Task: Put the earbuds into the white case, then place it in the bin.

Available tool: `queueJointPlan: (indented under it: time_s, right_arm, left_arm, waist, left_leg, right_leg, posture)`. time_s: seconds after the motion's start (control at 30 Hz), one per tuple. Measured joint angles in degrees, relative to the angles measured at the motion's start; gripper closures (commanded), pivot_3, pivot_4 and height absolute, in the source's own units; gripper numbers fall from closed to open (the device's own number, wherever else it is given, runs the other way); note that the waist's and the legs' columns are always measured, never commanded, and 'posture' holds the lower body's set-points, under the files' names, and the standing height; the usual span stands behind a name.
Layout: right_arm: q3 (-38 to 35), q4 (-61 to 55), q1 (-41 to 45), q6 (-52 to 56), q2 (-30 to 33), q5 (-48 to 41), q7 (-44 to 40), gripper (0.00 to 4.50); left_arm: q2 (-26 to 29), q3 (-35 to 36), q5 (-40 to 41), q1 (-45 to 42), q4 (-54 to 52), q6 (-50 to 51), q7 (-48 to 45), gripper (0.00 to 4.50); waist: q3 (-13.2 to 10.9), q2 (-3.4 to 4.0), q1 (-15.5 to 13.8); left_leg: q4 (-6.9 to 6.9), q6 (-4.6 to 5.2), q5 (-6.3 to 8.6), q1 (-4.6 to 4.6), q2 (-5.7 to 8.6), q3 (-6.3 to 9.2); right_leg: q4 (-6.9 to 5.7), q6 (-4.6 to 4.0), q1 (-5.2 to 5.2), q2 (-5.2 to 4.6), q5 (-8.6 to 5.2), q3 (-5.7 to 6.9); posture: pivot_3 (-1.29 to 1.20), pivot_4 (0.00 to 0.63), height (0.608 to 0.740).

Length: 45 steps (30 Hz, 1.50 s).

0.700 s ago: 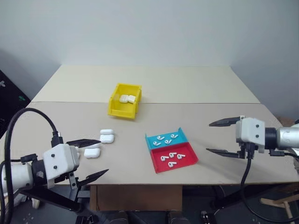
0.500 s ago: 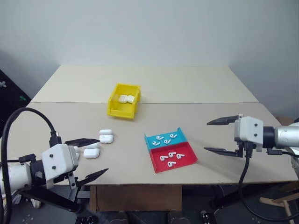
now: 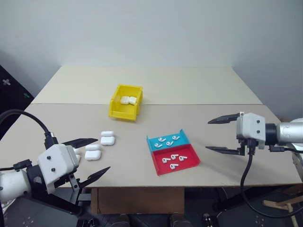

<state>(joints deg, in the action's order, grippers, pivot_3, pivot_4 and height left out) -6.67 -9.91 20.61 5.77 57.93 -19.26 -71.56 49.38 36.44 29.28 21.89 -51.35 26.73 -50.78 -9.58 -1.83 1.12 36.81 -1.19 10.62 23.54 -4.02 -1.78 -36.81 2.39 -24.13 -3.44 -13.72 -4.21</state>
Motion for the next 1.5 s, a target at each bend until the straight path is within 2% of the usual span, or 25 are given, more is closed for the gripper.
queueJointPlan:
  time_s: [0.17, 0.27, 0.33, 0.57, 0.7, 0.77, 0.9, 1.07, 1.23, 1.5]
  right_arm:
    - [0.1, -0.5, -0.9, 0.8, 0.9, -1.4, -1.8, 0.04]
    - [-0.9, -1.8, -2.0, 1.9, 1.3, -2.5, -2.3, 0.04]
    - [-0.9, -2.3, -2.2, 2.2, 1.4, -2.4, -1.9, 0.04]
    - [-0.9, -3.9, -3.6, 4.4, 2.7, -2.3, -1.6, 0.04]
    - [-0.8, -4.4, -3.5, 5.2, 2.9, -2.3, -1.5, 0.04]
    - [-0.8, -4.6, -3.7, 6.2, 3.1, -2.3, -1.4, 0.04]
    - [-0.8, -6.9, -4.5, 7.2, 3.1, -2.4, -0.7, 0.04]
    - [-0.8, -7.6, -6.0, 7.8, 3.1, -2.3, 0.2, 0.04]
    - [-0.8, -8.1, -6.2, 8.1, 3.0, -2.3, 1.0, 0.04]
    - [-2.6, -11.2, -11.0, 9.4, 3.1, -2.3, 3.1, 0.04]
  left_arm:
    - [-3.5, 3.7, 0.0, 6.4, -4.4, 1.8, 5.4, 0.00]
    - [-1.0, 6.7, 3.0, 8.4, -4.5, 4.6, 11.7, 0.00]
    - [4.5, 8.7, 8.1, 9.4, -4.5, 12.1, 18.4, 0.00]
    - [16.2, 17.4, 38.4, 5.7, -2.6, 39.6, 40.6, 0.00]
    - [18.9, 16.2, 50.9, -1.2, 8.8, 44.9, 56.3, 0.00]
    - [20.9, 15.9, 57.1, -1.7, 13.9, 45.1, 62.6, 0.00]
    - [25.4, 12.8, 68.2, 0.3, 16.7, 44.8, 72.8, 0.00]
    - [30.1, 7.1, 74.0, 0.5, 22.1, 44.1, 81.6, 0.00]
    - [34.4, -0.5, 76.2, -4.8, 28.3, 41.9, 82.9, 0.00]
    - [33.0, -15.0, 76.1, -15.3, 34.7, 39.0, 82.6, 0.00]
  waist:
    - [0.0, 0.00, 0.1]
    - [0.0, -0.01, -0.2]
    - [0.0, -0.03, -0.3]
    - [0.0, -0.04, -0.1]
    - [-0.1, -0.01, 0.0]
    - [-0.1, -0.04, 0.0]
    - [-0.1, -0.06, -0.2]
    - [-0.1, -0.07, -0.3]
    - [-0.1, -0.07, -0.4]
    - [-0.1, -0.09, -0.5]
  left_leg:
    - [-0.04, 0.02, 0.01, -0.02, -0.01, 0.03]
    - [0.01, 0.02, 0.01, -0.08, -0.01, 0.04]
    - [0.03, 0.01, 0.01, -0.25, -0.01, 0.04]
    - [-0.07, 0.01, 0.01, -0.23, -0.04, -0.02]
    - [-0.16, 0.01, 0.01, -0.25, -0.05, 0.02]
    - [-0.17, 0.00, 0.02, -0.23, -0.05, -0.01]
    - [-0.18, -0.10, 0.08, -0.20, -0.05, -0.07]
    - [-0.19, -0.15, 0.09, -0.24, -0.04, -0.08]
    - [-0.21, -0.26, 0.13, -0.22, -0.03, -0.10]
    - [-0.41, -0.33, 0.11, -0.15, -0.01, -0.11]
  right_leg:
    - [-0.04, -0.04, -0.02, 0.02, -0.03, 0.02]
    - [-0.07, -0.04, 0.03, 0.01, -0.03, 0.02]
    - [-0.07, -0.05, 0.05, -0.02, -0.03, 0.00]
    - [-0.09, -0.07, 0.00, -0.03, -0.04, 0.01]
    - [-0.17, -0.16, -0.05, 0.03, -0.06, 0.03]
    - [-0.16, -0.18, -0.05, 0.00, -0.05, 0.02]
    - [-0.10, -0.26, -0.05, -0.05, -0.02, 0.01]
    - [-0.11, -0.34, -0.07, -0.03, -0.02, 0.02]
    - [-0.06, -0.34, -0.09, -0.03, -0.02, 0.02]
    - [-0.01, -0.59, -0.15, -0.03, 0.05, 0.02]
  posture:
    - [0.00, 0.150, 0.740]
    - [0.00, 0.150, 0.740]
    - [0.00, 0.150, 0.740]
    - [0.00, 0.150, 0.740]
    - [0.00, 0.150, 0.740]
    - [0.00, 0.150, 0.740]
    - [0.00, 0.150, 0.740]
    - [0.00, 0.150, 0.740]
    - [0.00, 0.150, 0.740]
    - [0.00, 0.150, 0.740]
